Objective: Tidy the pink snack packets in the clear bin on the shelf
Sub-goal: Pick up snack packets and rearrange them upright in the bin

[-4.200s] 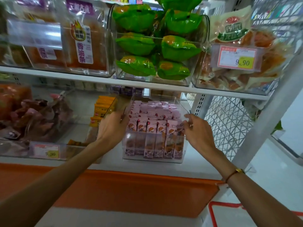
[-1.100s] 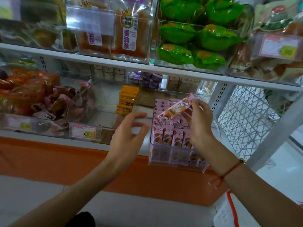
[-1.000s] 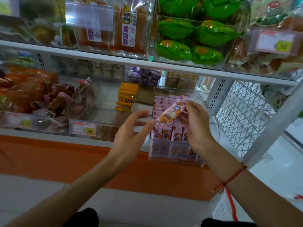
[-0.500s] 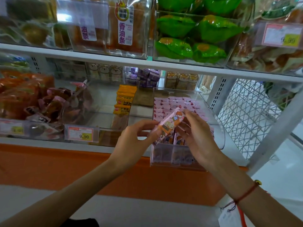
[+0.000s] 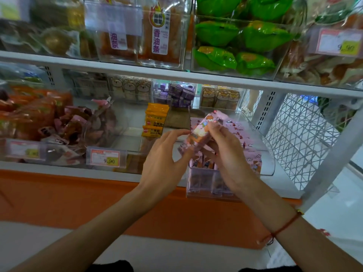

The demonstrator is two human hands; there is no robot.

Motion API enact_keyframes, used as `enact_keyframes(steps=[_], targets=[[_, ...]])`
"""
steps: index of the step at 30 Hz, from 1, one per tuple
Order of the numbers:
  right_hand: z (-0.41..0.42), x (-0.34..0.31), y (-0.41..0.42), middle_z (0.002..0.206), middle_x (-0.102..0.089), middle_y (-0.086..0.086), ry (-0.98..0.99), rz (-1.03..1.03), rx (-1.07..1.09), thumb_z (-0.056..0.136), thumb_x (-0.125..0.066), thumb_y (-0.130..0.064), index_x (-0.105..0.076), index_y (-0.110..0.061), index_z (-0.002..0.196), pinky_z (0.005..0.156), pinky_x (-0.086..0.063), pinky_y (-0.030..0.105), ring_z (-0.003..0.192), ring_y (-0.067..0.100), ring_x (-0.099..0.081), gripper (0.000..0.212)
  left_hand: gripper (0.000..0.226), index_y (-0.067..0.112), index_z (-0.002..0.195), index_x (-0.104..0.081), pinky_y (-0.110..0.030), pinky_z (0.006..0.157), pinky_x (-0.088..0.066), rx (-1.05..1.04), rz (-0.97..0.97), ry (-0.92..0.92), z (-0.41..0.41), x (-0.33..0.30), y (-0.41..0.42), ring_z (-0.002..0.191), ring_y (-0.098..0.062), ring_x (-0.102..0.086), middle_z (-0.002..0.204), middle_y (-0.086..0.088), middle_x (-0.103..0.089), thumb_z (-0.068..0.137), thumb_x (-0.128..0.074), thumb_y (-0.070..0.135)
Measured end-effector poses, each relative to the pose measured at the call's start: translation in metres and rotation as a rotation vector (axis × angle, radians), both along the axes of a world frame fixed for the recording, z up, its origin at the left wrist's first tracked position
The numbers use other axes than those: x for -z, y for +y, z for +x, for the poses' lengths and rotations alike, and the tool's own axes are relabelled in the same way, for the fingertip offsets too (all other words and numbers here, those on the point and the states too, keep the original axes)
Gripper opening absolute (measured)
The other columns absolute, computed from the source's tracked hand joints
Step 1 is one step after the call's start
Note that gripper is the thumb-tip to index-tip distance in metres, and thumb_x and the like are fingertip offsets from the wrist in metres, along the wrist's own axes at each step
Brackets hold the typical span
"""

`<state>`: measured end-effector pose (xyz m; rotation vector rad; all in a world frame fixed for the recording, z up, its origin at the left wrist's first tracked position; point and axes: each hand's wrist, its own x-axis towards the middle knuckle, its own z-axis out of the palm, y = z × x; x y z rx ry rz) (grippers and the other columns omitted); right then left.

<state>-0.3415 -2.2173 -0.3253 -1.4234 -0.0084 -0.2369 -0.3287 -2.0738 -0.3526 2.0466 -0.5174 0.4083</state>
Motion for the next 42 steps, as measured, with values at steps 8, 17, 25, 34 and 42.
enact_keyframes(steps=[8,17,25,34,42], targets=[[0.012,0.012,0.004,0.088,-0.071,0.0,-0.095,-0.131,0.108,0.062,-0.071,-0.05,-0.062,-0.01,0.098,0.072,-0.057,0.023,0.085,0.01,-0.069,0.054,0.047,0.036,0.123,-0.053,-0.017,0.078,-0.05,0.016,0.083,-0.153,0.015,-0.002,0.008,0.093,0.006,-0.058,0.11,0.022,-0.06,0.079,-0.07,0.041],[0.029,0.004,-0.01,0.092,-0.07,-0.012,-0.108,-0.266,0.011,0.086,-0.064,-0.032,-0.062,-0.036,0.101,0.066,-0.051,0.014,0.08,-0.001,-0.067,0.015,0.015,0.036,0.102,-0.063,-0.01,0.059,-0.051,0.272,-0.214,0.353,0.038,-0.018,0.009,0.078,0.003,-0.067,0.085,0.022,-0.071,0.094,-0.05,0.036],[0.024,0.007,-0.004,0.113,-0.065,-0.005,-0.031,-0.245,-0.016,0.093,-0.056,-0.029,-0.052,-0.027,0.128,0.063,-0.049,0.009,0.086,-0.004,-0.065,0.036,0.019,0.031,0.107,-0.063,-0.011,0.06,-0.051,0.295,-0.225,0.329,0.03,-0.013,0.005,0.072,0.005,-0.065,0.078,0.023,-0.07,0.097,-0.047,0.027],[0.019,0.003,-0.001,0.119,-0.064,0.004,-0.198,-0.186,-0.086,0.094,-0.054,-0.011,-0.049,-0.034,0.127,0.091,-0.052,0.032,0.109,0.014,-0.062,0.04,0.04,0.014,0.133,-0.051,-0.014,0.081,-0.05,0.367,-0.35,0.223,0.02,-0.017,0.008,0.107,-0.006,-0.063,0.122,0.0,-0.064,0.094,-0.053,0.011],[-0.001,0.01,0.009,0.137,-0.047,-0.01,-0.219,-0.535,-0.136,0.088,-0.065,-0.021,-0.033,-0.036,0.141,0.094,-0.047,0.026,0.122,0.004,-0.047,0.064,0.035,0.011,0.123,-0.054,-0.023,0.081,-0.056,0.293,-0.556,0.424,0.017,-0.007,0.024,0.099,-0.014,-0.069,0.112,-0.003,-0.07,0.091,-0.06,0.021]])
